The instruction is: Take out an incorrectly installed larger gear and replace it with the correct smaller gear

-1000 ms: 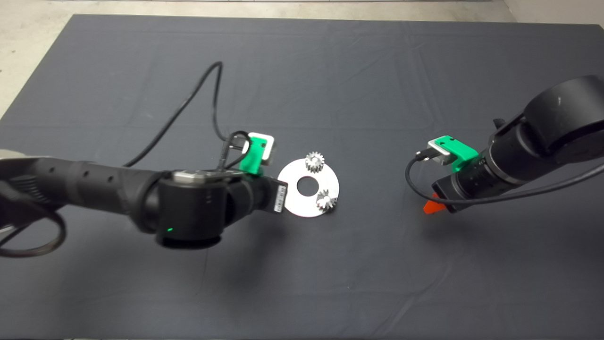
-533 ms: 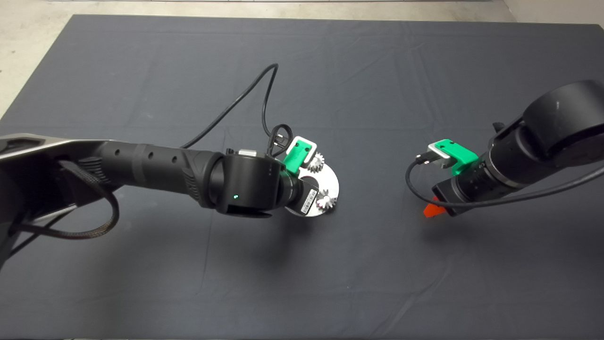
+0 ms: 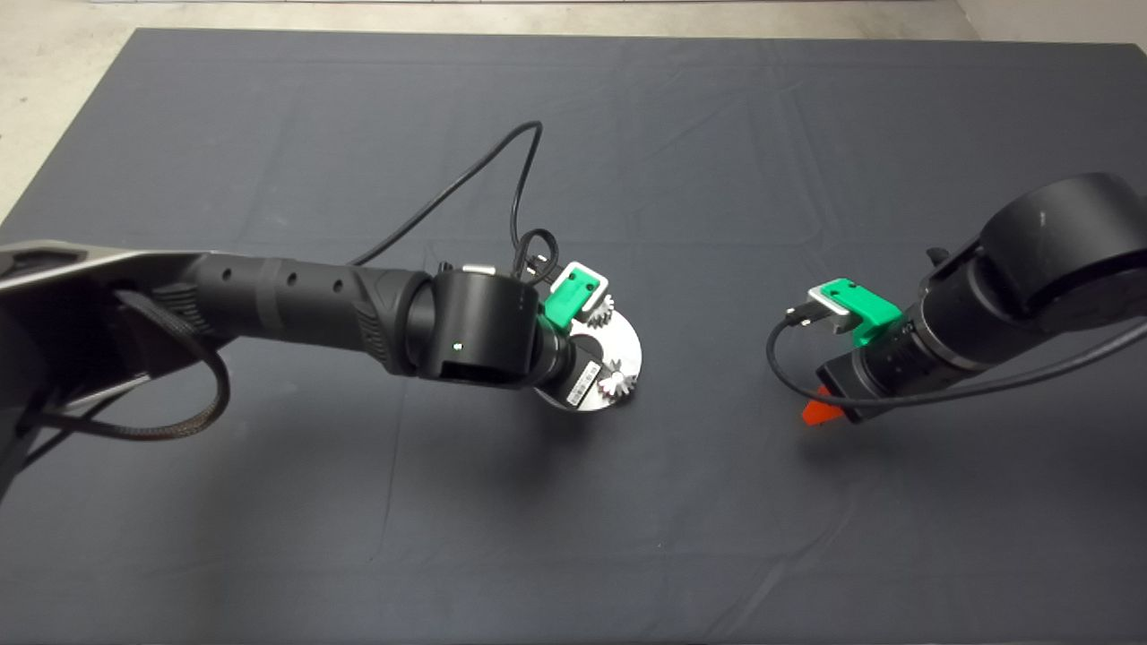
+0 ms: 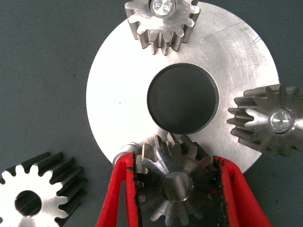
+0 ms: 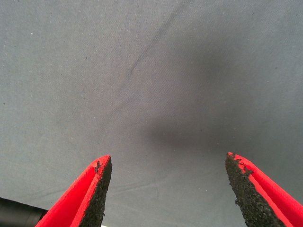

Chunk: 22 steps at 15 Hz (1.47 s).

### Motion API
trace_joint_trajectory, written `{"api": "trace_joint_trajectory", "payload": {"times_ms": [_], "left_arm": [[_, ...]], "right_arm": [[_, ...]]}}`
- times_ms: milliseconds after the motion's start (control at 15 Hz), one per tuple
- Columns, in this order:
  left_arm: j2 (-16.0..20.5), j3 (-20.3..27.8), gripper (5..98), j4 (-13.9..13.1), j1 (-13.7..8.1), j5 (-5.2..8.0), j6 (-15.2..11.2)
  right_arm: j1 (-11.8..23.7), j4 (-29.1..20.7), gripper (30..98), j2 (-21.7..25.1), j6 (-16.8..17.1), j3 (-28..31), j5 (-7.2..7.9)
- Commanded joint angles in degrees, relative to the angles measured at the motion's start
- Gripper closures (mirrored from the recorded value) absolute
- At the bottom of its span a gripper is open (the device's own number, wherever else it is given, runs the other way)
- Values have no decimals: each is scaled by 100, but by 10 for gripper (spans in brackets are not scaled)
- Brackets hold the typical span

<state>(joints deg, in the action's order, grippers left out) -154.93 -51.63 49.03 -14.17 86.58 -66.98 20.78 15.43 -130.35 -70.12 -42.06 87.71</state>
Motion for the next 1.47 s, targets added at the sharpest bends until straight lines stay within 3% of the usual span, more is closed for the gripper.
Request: {"api": "trace_joint_trajectory", "payload": {"times_ms": [0, 133, 667, 933, 1400], "left_arm": [[46, -14, 792, -359, -552, 632, 114], [32, -92, 792, -363, -552, 623, 242], [54, -257, 792, -420, -509, 615, 264], [54, -461, 792, -412, -499, 606, 429], [63, -373, 792, -429, -482, 597, 536]], "right_arm": [[66, 206, 649, -13, -28, 41, 407], [66, 201, 649, -13, -28, 45, 413], [58, 214, 649, 5, -28, 41, 405], [58, 214, 649, 20, -31, 41, 405], [62, 224, 649, 5, -28, 41, 413]]}}
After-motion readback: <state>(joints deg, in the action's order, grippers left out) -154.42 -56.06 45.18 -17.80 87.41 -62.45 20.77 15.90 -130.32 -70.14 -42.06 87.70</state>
